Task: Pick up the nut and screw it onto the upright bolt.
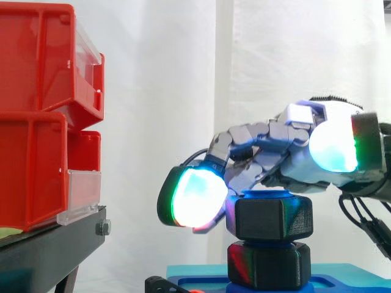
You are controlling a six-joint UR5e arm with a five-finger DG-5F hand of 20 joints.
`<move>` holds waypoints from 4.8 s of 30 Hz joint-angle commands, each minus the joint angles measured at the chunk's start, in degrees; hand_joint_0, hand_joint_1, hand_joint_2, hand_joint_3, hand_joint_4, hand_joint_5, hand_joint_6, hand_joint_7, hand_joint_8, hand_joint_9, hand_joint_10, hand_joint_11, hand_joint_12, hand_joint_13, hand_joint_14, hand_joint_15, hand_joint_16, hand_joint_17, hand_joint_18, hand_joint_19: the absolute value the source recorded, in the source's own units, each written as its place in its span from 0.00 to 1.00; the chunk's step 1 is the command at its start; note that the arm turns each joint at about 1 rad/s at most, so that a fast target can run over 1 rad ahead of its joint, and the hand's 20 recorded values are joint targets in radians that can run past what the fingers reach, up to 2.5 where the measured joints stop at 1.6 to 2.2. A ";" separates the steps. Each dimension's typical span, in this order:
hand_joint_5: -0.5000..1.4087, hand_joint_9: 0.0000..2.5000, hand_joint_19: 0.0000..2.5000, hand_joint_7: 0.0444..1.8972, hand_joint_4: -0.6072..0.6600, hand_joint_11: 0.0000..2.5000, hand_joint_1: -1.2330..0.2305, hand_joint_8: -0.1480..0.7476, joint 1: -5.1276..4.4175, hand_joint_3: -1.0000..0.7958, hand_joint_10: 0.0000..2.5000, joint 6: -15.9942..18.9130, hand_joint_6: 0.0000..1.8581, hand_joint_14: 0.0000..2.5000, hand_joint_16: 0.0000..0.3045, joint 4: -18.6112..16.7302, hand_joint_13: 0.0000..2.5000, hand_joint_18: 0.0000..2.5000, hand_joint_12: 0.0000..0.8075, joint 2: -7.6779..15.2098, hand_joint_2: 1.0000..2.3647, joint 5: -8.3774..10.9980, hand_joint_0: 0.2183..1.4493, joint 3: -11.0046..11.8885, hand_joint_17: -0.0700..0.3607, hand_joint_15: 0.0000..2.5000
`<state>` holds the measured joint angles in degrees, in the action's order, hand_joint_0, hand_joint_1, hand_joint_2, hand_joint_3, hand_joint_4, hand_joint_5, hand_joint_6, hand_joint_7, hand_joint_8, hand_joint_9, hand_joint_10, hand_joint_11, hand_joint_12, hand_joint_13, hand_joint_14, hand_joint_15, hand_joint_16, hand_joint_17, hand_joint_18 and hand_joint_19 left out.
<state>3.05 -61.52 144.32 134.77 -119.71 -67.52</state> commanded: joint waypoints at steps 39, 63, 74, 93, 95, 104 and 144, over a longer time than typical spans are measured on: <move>0.26 0.46 0.00 0.56 0.56 0.00 0.69 0.48 2.49 0.28 0.00 1.23 0.41 0.00 0.06 -4.57 0.35 0.21 0.30 0.32 0.00 -1.58 0.21 0.02 0.26 0.01; 0.25 0.55 0.00 0.73 0.64 0.12 0.69 0.48 3.90 0.28 0.00 1.40 0.27 0.00 0.08 -5.89 0.38 0.26 0.33 0.32 0.00 -3.60 0.21 2.31 0.28 0.04; 0.17 0.33 0.00 0.37 0.63 0.00 0.70 0.44 3.02 0.28 0.00 1.40 0.27 0.00 0.11 -6.06 0.24 0.14 0.38 0.32 0.00 -3.33 0.19 2.39 0.34 0.00; 0.16 0.22 0.00 0.32 0.60 0.00 0.71 0.43 0.56 0.28 0.00 1.32 0.27 0.00 0.13 -0.18 0.17 0.04 0.41 0.32 0.00 -2.46 0.18 1.34 0.36 0.00; 0.16 0.22 0.00 0.32 0.60 0.00 0.71 0.43 0.47 0.28 0.00 1.32 0.27 0.00 0.13 -0.26 0.17 0.04 0.41 0.41 0.00 -2.46 0.18 1.34 0.36 0.00; 0.17 0.22 0.00 0.38 0.64 0.00 0.70 0.45 0.12 0.28 0.00 1.32 0.27 0.00 0.12 0.00 0.19 0.07 0.42 0.32 0.00 -1.84 0.19 1.25 0.36 0.00; 0.27 0.56 0.00 0.53 0.54 0.03 0.61 0.43 3.19 0.28 0.00 -0.09 0.43 0.00 0.06 -2.81 0.43 0.34 0.26 0.41 0.00 -3.69 0.24 1.16 0.26 0.01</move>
<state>5.89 -61.54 141.67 135.18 -123.00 -66.34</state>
